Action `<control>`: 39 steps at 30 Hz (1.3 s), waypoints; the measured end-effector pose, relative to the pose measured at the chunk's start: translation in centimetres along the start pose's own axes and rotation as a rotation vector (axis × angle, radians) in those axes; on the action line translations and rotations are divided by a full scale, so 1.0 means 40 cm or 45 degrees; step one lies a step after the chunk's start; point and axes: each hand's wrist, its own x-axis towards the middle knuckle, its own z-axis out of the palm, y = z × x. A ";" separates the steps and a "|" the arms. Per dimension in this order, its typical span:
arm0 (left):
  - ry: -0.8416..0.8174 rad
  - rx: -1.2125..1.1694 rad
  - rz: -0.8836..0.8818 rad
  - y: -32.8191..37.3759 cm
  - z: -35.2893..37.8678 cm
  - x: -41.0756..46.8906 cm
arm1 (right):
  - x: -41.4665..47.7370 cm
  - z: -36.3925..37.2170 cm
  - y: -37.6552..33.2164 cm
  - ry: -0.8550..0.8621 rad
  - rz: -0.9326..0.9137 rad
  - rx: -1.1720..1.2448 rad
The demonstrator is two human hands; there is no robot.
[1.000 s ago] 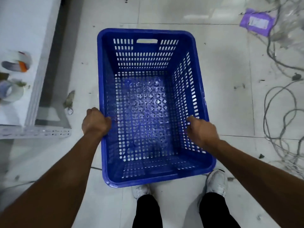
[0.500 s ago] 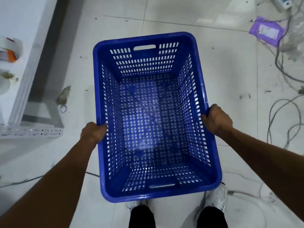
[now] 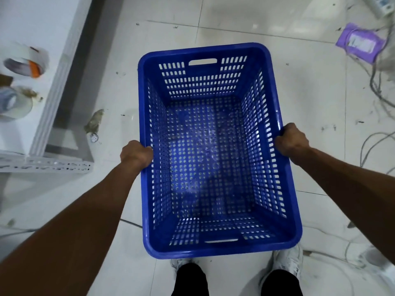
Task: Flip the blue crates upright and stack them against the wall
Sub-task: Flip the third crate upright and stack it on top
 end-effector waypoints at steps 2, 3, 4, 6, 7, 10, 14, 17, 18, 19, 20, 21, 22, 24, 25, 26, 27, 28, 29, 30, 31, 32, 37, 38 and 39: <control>-0.022 -0.012 0.029 0.008 -0.008 -0.014 | -0.008 -0.014 0.005 0.007 0.008 0.008; -0.036 -0.017 0.039 0.012 -0.016 -0.022 | -0.013 -0.024 0.007 0.013 0.006 0.017; -0.044 -0.016 0.050 0.015 -0.026 -0.032 | -0.020 -0.033 0.008 0.016 0.008 0.027; -0.050 -0.013 0.063 0.017 -0.048 -0.053 | -0.041 -0.061 0.006 0.024 0.005 0.028; -0.056 -0.017 0.066 0.018 -0.054 -0.062 | -0.052 -0.076 0.006 0.029 0.001 0.023; -0.089 -0.053 0.066 0.006 -0.084 -0.117 | -0.105 -0.130 0.013 0.056 -0.005 0.002; -0.122 -0.177 0.032 -0.012 -0.170 -0.227 | -0.229 -0.223 0.007 0.074 -0.016 -0.016; -0.080 -0.157 0.042 -0.027 -0.248 -0.336 | -0.312 -0.292 0.012 0.067 -0.066 -0.033; -0.053 -0.153 0.053 -0.030 -0.278 -0.372 | -0.336 -0.319 0.010 0.069 -0.097 -0.035; -0.040 -0.158 0.066 -0.033 -0.309 -0.411 | -0.366 -0.350 0.006 0.059 -0.121 -0.049; -0.038 -0.164 0.070 -0.035 -0.338 -0.451 | -0.399 -0.383 0.004 0.056 -0.138 -0.067; -0.033 -0.159 0.069 -0.034 -0.368 -0.490 | -0.430 -0.419 0.000 0.056 -0.158 -0.092; -0.027 -0.152 0.074 -0.035 -0.394 -0.529 | -0.459 -0.450 -0.003 0.056 -0.186 -0.107; 0.017 -0.156 0.090 -0.037 -0.451 -0.613 | -0.521 -0.525 -0.012 0.073 -0.265 -0.120; 0.048 -0.165 0.090 -0.041 -0.478 -0.657 | -0.555 -0.561 -0.016 0.087 -0.312 -0.127; 0.074 -0.175 0.077 -0.045 -0.505 -0.705 | -0.588 -0.597 -0.022 0.104 -0.358 -0.136; 0.097 -0.183 0.052 -0.051 -0.525 -0.745 | -0.614 -0.622 -0.023 0.121 -0.399 -0.146; 0.130 -0.204 0.024 -0.059 -0.548 -0.793 | -0.645 -0.651 -0.025 0.136 -0.442 -0.155; 0.165 -0.228 0.006 -0.064 -0.567 -0.841 | -0.674 -0.678 -0.027 0.152 -0.488 -0.169; 0.203 -0.254 -0.021 -0.070 -0.585 -0.891 | -0.701 -0.703 -0.029 0.175 -0.539 -0.182; 0.249 -0.268 -0.042 -0.080 -0.602 -0.941 | -0.726 -0.726 -0.034 0.208 -0.585 -0.188; 0.281 -0.276 -0.068 -0.087 -0.616 -0.984 | -0.749 -0.745 -0.041 0.236 -0.622 -0.188; 0.439 -0.344 -0.218 -0.165 -0.658 -1.198 | -0.862 -0.792 -0.077 0.214 -0.840 -0.145; 0.480 -0.374 -0.258 -0.189 -0.659 -1.236 | -0.886 -0.795 -0.088 0.208 -0.881 -0.162; 0.520 -0.417 -0.297 -0.213 -0.659 -1.272 | -0.910 -0.794 -0.098 0.197 -0.926 -0.183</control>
